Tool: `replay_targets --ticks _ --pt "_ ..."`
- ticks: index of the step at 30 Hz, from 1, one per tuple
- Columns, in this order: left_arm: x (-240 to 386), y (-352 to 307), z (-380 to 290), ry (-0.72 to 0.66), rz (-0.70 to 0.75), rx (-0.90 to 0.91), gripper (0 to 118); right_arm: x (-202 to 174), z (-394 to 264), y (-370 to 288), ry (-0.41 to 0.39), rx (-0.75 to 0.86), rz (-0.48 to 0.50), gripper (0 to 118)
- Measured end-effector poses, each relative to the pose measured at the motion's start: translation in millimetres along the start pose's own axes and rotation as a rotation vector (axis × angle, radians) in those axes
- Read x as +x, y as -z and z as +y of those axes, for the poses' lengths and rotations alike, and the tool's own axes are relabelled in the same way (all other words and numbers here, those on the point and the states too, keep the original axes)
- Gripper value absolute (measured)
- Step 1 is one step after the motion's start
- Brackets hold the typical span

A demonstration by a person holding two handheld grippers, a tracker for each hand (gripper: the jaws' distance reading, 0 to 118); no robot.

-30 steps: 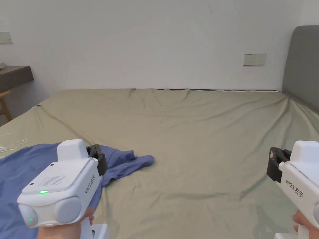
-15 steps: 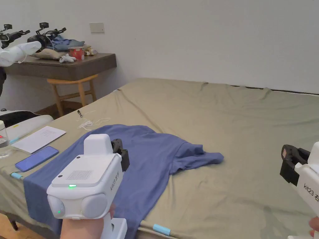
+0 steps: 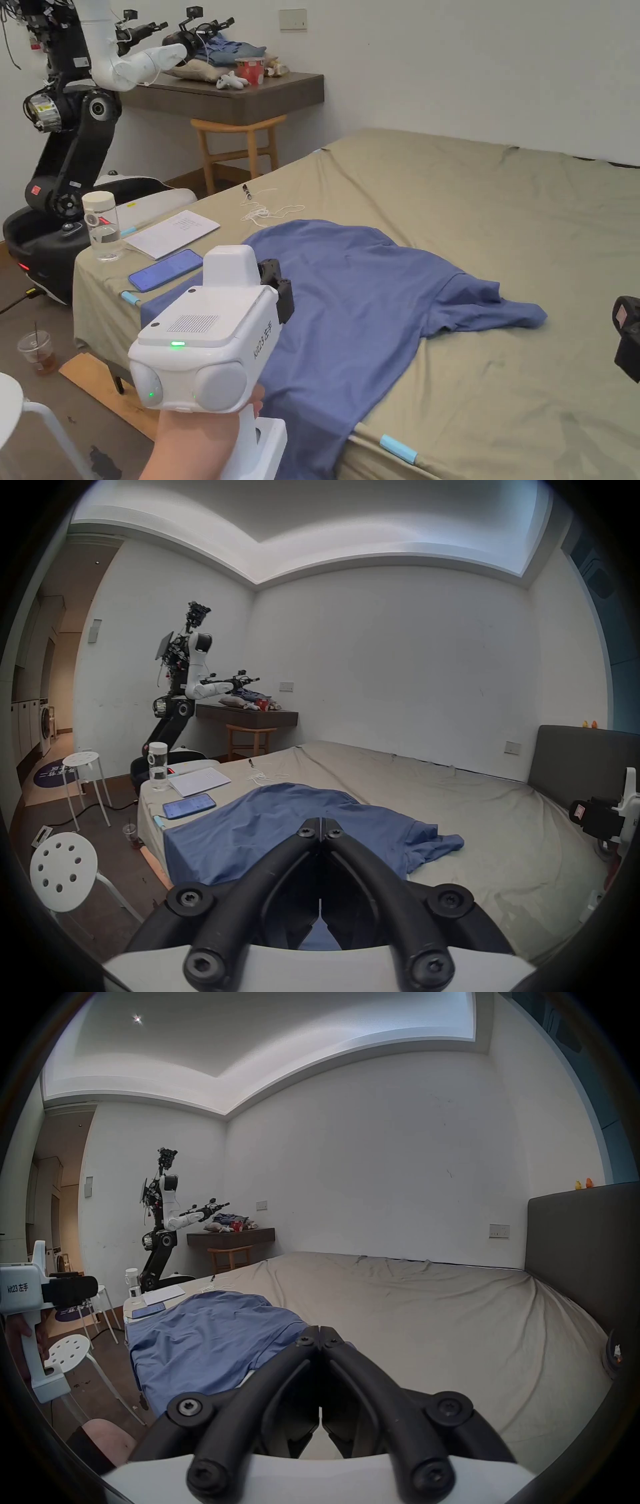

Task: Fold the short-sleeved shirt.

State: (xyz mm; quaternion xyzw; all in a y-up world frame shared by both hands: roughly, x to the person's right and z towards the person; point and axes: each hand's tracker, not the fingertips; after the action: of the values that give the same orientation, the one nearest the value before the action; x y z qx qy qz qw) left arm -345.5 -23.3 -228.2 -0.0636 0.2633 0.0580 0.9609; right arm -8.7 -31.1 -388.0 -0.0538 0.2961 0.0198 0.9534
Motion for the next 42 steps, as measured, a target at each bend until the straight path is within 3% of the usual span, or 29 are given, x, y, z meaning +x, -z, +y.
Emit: replay_targets --ticks 7,10,13,14,16,17,18,23,24,27,28,30,32,34,42 --pt "33.6 52.2 11.0 -0.052 -0.065 -0.184 0 29.0 -1.3 -9.3 0.064 -0.015 -0.044 0" --pt "32.2 120.5 -4.7 0.026 -0.147 -0.263 0 42.2 -5.9 -7.3 0.101 -0.043 -0.058 0" --pt "54.0 183.6 -12.5 0.016 -0.184 -0.359 1 54.3 -14.5 -2.6 0.112 -0.065 -0.071 0" --pt "61.4 203.9 -17.4 0.005 -0.202 -0.389 21 57.8 -17.9 -0.7 0.115 -0.084 -0.079 0" --pt "87.6 248.7 -33.5 0.005 -0.188 -0.442 91 65.5 -25.6 4.2 0.117 -0.147 -0.085 0" --pt "97.1 267.2 -40.4 0.031 -0.186 -0.472 118 68.3 -27.6 5.2 0.115 -0.156 -0.090 0" --pt "107.0 283.2 -44.7 0.048 -0.194 -0.449 113 71.3 -29.6 5.7 0.114 -0.163 -0.094 0" --pt "172.0 334.2 -64.4 0.130 -0.245 -0.572 113 82.7 -37.4 5.2 0.071 -0.195 -0.112 0" --pt "168.5 375.5 -84.9 0.146 -0.244 -0.581 113 84.3 -38.6 5.5 0.051 -0.206 -0.116 0" --pt "185.9 406.6 -108.0 0.180 -0.233 -0.672 112 89.3 -40.4 7.9 0.015 -0.216 -0.117 0" --pt "186.7 401.0 -107.7 0.178 -0.227 -0.707 105 92.0 -39.9 9.1 0.014 -0.218 -0.115 0" --pt "184.6 397.2 -112.3 0.120 -0.218 -0.681 54 97.3 -39.6 8.8 0.024 -0.215 -0.111 0" --pt "181.9 399.5 -115.5 0.160 -0.074 -0.631 21 101.8 -40.0 7.2 0.031 -0.217 -0.116 0" --pt "174.8 400.9 -113.1 0.110 -0.130 -0.635 2 106.2 -42.0 4.6 0.031 -0.226 -0.122 0" --pt "145.5 372.1 -55.1 -0.004 -0.169 -0.537 0 106.8 -30.3 -1.6 0.072 -0.201 -0.127 0"
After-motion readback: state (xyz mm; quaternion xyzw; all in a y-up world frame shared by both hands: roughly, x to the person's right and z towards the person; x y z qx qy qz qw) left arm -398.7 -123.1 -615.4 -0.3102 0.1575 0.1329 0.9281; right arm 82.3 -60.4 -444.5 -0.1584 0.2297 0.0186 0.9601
